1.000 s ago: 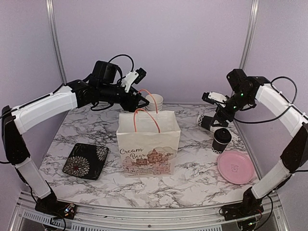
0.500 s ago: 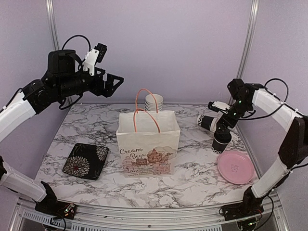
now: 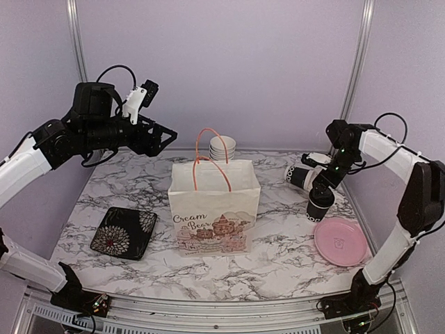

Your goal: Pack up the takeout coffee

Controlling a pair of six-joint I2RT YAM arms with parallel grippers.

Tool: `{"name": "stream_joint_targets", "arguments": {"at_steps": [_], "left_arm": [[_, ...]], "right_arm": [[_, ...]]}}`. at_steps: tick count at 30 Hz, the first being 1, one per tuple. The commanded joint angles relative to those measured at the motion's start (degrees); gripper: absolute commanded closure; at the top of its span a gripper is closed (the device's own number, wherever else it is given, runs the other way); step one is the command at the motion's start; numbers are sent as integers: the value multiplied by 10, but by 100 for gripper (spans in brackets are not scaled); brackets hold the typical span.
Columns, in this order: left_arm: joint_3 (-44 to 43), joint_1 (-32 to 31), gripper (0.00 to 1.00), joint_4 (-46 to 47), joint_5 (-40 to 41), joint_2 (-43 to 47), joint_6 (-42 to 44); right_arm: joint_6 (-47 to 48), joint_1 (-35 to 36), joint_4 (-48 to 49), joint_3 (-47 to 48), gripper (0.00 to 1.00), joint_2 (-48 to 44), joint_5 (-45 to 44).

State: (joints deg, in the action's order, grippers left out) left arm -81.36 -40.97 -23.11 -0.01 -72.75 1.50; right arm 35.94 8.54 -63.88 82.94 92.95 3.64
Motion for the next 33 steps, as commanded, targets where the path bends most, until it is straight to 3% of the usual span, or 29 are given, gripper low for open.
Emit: {"name": "stream_joint_targets", "arguments": {"at_steps": [1, 13, 22, 25, 33], "left_arm": [[-5, -1, 11, -24, -31, 2, -7], [9, -1, 11, -27, -26, 19, -4], [-2, -1, 10, -55, -9, 17, 3], [-29, -1, 10, -91, -4, 13, 19], [-174, 2, 6, -222, 103, -33, 64]], "right_arm": [[-12, -11, -3, 0, 6, 16, -11], [-9, -22, -19, -6, 22, 31, 8], [17, -14, -40, -32, 38, -26, 52], [29, 28, -52, -49, 39, -75, 76], [54, 199, -62, -91, 40, -191, 181]]}}
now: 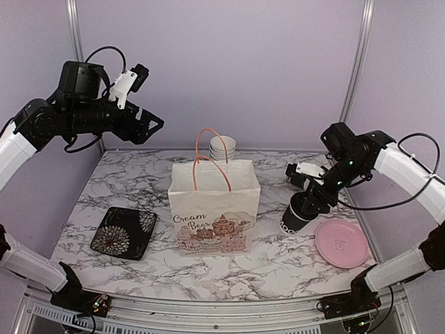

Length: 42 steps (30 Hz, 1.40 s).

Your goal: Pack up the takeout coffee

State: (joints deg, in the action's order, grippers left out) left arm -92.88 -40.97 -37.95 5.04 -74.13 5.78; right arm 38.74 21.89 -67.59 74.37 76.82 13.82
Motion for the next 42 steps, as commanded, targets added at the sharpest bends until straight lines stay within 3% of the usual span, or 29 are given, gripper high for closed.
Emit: {"name": "stream_joint_targets", "arguments": {"at_steps": [1, 5, 10, 17, 23, 28, 31, 36, 38, 42], "left_arm": [[-62, 2, 6, -78, 55, -21, 16], [-50, 3, 6, -83, 63, -18, -1], [-48, 3, 6, -98, 69, -7, -14], [-32, 3, 7, -128, 86, 13, -24], [-17, 3, 9, -163, 75, 15, -19], [10, 3, 10, -163, 62, 35, -20], [22, 3, 12, -163, 39, 47, -14], [27, -1, 17, -167, -9, 60, -9], [36, -13, 18, -167, -44, 73, -5], [19, -115, 19, -192, -79, 66, -29]], "right_arm": [[35, 91, -32, -7, 40, -34, 88], [94, 215, -77, -13, 41, -44, 118], [87, 333, -74, 24, 40, -6, 102], [31, 486, 25, 95, 42, 113, -78], [26, 504, 20, 216, 43, 250, -78], [22, 516, 16, 252, 42, 314, -92], [20, 520, 17, 255, 36, 332, -101], [42, 520, 10, 275, 15, 316, -74], [67, 518, 14, 275, 12, 287, -45], [110, 510, 21, 257, 8, 211, 45]]}}
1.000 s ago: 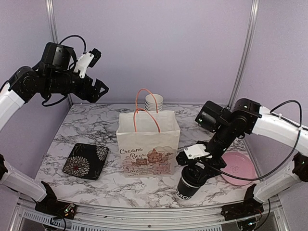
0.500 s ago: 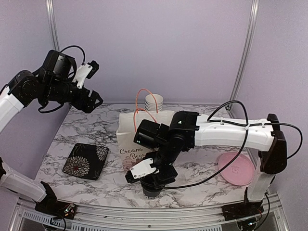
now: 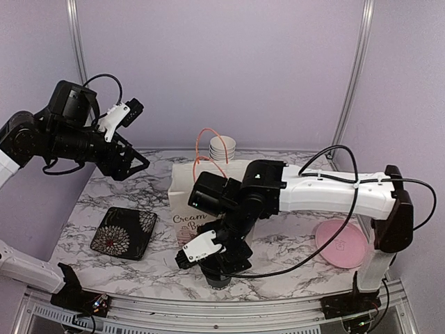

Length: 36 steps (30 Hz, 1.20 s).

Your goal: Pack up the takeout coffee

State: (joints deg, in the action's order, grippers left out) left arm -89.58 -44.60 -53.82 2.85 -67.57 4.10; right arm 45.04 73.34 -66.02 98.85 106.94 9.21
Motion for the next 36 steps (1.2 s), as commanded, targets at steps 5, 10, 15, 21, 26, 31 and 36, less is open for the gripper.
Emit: {"name": "stream_joint_targets", "arguments": {"at_steps": [5, 10, 15, 21, 26, 31, 36], "left_arm": [[-59, -228, 23, -100, -47, -74, -26], [-59, -305, 24, -120, -38, -138, -6], [-75, -323, 24, -126, -43, -217, 15], [-118, -324, 18, -122, -42, -308, 30], [-119, -324, 13, -113, -32, -350, 38], [-129, -323, 13, -107, -14, -378, 56], [-132, -322, 14, -101, 3, -399, 68]], "right_arm": [[61, -27, -27, -4, 8, -162, 153], [70, -116, -83, -18, 9, -224, 193], [76, -239, -85, -84, 10, -300, 220], [77, -382, -49, -181, 11, -361, 257], [62, -412, -15, -230, 11, -380, 260], [63, -415, -8, -245, 12, -376, 258], [65, -415, -8, -257, 12, -369, 254]]}}
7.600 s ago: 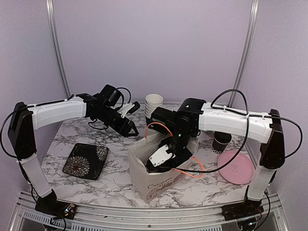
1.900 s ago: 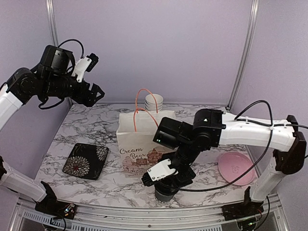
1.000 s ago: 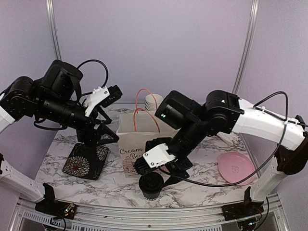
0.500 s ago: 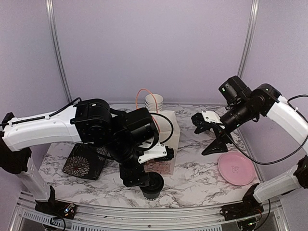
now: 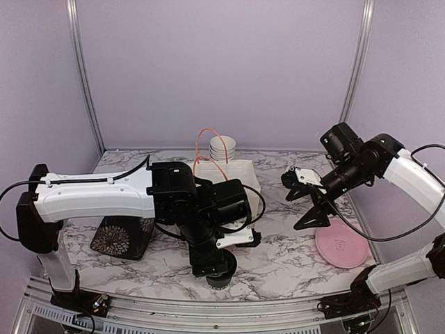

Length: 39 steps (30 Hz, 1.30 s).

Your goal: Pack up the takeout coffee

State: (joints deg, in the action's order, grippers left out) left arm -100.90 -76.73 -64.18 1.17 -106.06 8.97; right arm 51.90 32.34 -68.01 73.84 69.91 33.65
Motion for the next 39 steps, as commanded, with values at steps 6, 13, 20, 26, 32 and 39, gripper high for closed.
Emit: {"name": "stream_joint_targets", "arguments": {"at_steps": [6, 13, 20, 26, 32, 39], "left_arm": [[-11, 0, 15, 10, 25, -26, 29], [-3, 0, 17, 17, 8, -31, 35], [11, 0, 17, 31, 10, -38, 38], [20, 3, 18, 41, 2, -45, 42], [34, 4, 21, 47, -3, -48, 45], [47, 4, 26, 47, -1, -49, 48]], "right_arm": [[-2, -6, 15, -20, 12, 1, 8], [-4, -6, 17, -25, 13, 4, 9], [-8, -6, 16, -26, 13, 3, 11], [-12, -6, 16, -28, 13, 2, 12], [-14, -6, 15, -32, 13, 1, 11], [-17, -6, 16, -22, 14, -1, 13]]}}
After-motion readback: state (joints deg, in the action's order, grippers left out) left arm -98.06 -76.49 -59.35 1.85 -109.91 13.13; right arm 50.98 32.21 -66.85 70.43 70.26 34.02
